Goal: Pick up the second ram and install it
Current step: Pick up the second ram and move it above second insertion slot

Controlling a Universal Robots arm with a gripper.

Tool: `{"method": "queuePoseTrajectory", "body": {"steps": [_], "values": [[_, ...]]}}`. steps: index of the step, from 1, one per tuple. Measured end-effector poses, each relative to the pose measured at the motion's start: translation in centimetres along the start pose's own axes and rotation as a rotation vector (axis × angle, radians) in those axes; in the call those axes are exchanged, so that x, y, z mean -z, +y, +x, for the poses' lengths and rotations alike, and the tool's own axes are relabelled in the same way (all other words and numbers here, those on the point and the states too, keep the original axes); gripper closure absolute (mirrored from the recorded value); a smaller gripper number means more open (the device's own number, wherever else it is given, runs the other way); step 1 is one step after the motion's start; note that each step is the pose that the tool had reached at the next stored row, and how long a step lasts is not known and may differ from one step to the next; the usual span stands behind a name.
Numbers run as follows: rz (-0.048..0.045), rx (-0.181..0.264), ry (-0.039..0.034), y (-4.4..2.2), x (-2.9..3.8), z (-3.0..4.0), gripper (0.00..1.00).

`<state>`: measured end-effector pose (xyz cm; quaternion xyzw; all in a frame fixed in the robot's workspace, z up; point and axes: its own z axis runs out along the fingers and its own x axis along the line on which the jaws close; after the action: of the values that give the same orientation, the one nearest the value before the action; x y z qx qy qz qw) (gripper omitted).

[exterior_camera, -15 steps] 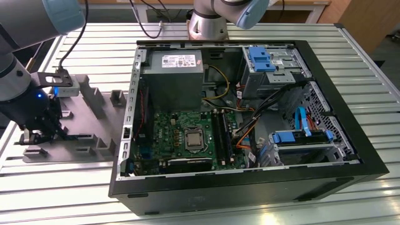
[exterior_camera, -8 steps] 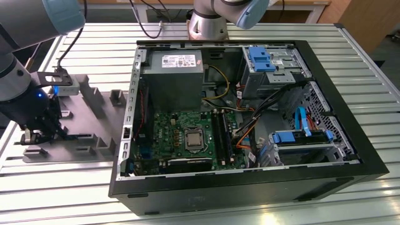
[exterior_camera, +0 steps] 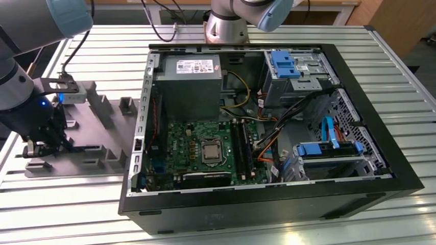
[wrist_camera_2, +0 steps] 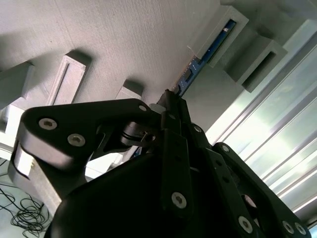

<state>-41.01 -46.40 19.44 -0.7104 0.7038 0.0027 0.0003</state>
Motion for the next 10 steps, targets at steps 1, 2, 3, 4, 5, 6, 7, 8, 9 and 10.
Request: {"method": "queuePoseTrajectory", "body": {"steps": [1, 2, 3, 4, 5, 6, 7, 8, 9, 10], "values": [[0.0000, 0.003, 0.0000, 0.00, 0.00, 0.00, 0.86], [-0.0001, 0.004, 0.0001, 0.00, 0.00, 0.00, 0.86], [0.0000, 0.004, 0.0000, 0.00, 0.00, 0.00, 0.86], [-0.0001, 0.004, 0.0001, 0.00, 0.00, 0.00, 0.86], [-0.0001, 0.004, 0.0000, 0.00, 0.00, 0.00, 0.86], [-0.0001, 0.004, 0.0000, 0.00, 0.00, 0.00, 0.86], [0.0000, 0.004, 0.0000, 0.00, 0.00, 0.00, 0.86], [-0.0001, 0.004, 0.0000, 0.00, 0.00, 0.00, 0.86], [0.0002, 0.004, -0.0001, 0.00, 0.02, 0.00, 0.86], [0.0003, 0.004, -0.0002, -0.01, 0.06, 0.00, 0.86]]}}
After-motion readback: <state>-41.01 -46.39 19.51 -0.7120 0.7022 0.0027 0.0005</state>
